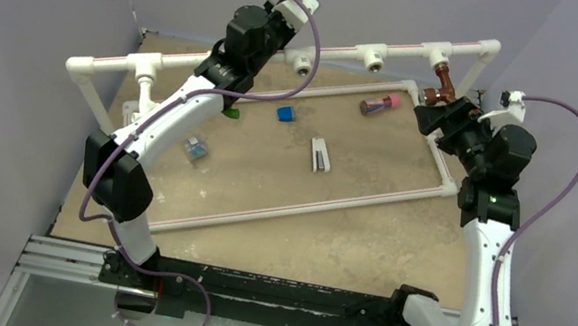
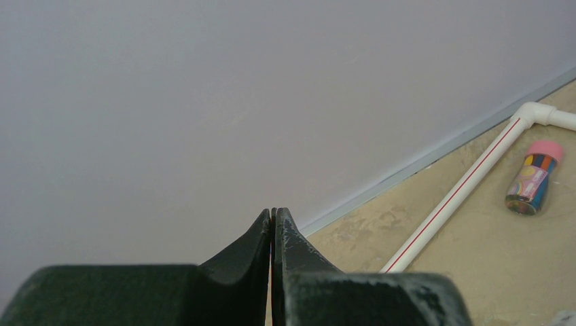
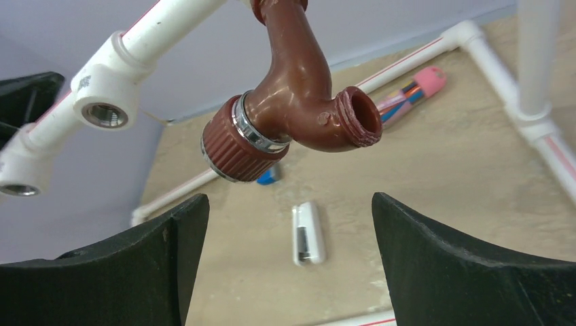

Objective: Install the water faucets

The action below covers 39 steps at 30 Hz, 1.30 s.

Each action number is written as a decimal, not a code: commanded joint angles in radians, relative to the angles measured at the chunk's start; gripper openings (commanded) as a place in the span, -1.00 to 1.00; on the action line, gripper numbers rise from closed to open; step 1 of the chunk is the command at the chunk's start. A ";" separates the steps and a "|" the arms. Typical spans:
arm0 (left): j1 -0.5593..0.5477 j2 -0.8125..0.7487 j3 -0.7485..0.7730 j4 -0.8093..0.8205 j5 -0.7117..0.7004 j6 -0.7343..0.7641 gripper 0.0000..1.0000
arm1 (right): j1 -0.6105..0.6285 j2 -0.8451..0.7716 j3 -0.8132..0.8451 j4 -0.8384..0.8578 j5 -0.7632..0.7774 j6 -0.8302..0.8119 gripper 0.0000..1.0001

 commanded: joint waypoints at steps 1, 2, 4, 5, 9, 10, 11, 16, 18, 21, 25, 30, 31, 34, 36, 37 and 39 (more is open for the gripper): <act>-0.040 0.045 -0.039 -0.113 0.107 -0.024 -1.00 | -0.003 -0.041 0.088 -0.124 0.086 -0.225 0.78; -0.040 0.044 -0.039 -0.112 0.105 -0.023 -1.00 | 0.002 -0.041 0.105 -0.155 0.111 -0.259 0.78; -0.041 0.043 -0.039 -0.112 0.105 -0.023 -1.00 | 0.021 -0.046 0.130 -0.174 0.139 -0.298 0.78; -0.040 0.043 -0.039 -0.112 0.105 -0.025 -1.00 | 0.034 -0.049 0.142 -0.188 0.164 -0.322 0.78; -0.041 0.040 -0.039 -0.113 0.105 -0.030 -1.00 | 0.101 -0.070 0.186 -0.213 0.283 -0.464 0.77; -0.041 0.040 -0.038 -0.113 0.101 -0.032 -1.00 | 0.120 -0.077 0.190 -0.213 0.293 -0.526 0.77; -0.041 0.041 -0.036 -0.112 0.096 -0.032 -1.00 | 0.151 -0.080 0.195 -0.221 0.292 -0.577 0.78; -0.042 0.044 -0.034 -0.115 0.092 -0.039 -1.00 | 0.234 -0.054 0.294 -0.301 0.359 -0.799 0.78; -0.041 0.046 -0.032 -0.114 0.087 -0.037 -1.00 | 0.254 -0.056 0.321 -0.307 0.379 -0.876 0.78; -0.040 0.053 -0.029 -0.106 0.057 -0.036 -1.00 | 0.294 -0.051 0.350 -0.316 0.407 -1.008 0.78; -0.041 0.056 -0.028 -0.069 -0.003 -0.044 -1.00 | 0.342 -0.043 0.332 -0.289 0.452 -1.156 0.78; -0.028 0.038 -0.049 0.045 -0.096 -0.061 -0.99 | 0.389 -0.050 0.292 -0.277 0.463 -1.272 0.80; -0.019 0.037 -0.039 0.051 -0.107 -0.073 -0.99 | 0.396 -0.057 0.277 -0.270 0.462 -1.299 0.79; 0.002 0.047 0.051 0.026 -0.119 -0.106 -0.96 | 0.417 -0.094 0.212 -0.226 0.449 -1.397 0.80; 0.013 0.049 0.097 0.029 -0.137 -0.107 -0.91 | 0.432 -0.129 0.164 -0.196 0.442 -1.451 0.82; 0.016 0.048 0.115 0.033 -0.138 -0.107 -0.87 | 0.435 -0.137 0.145 -0.185 0.442 -1.480 0.83; 0.029 0.045 0.151 0.034 -0.143 -0.116 -0.81 | 0.456 -0.160 0.101 -0.163 0.470 -1.532 0.84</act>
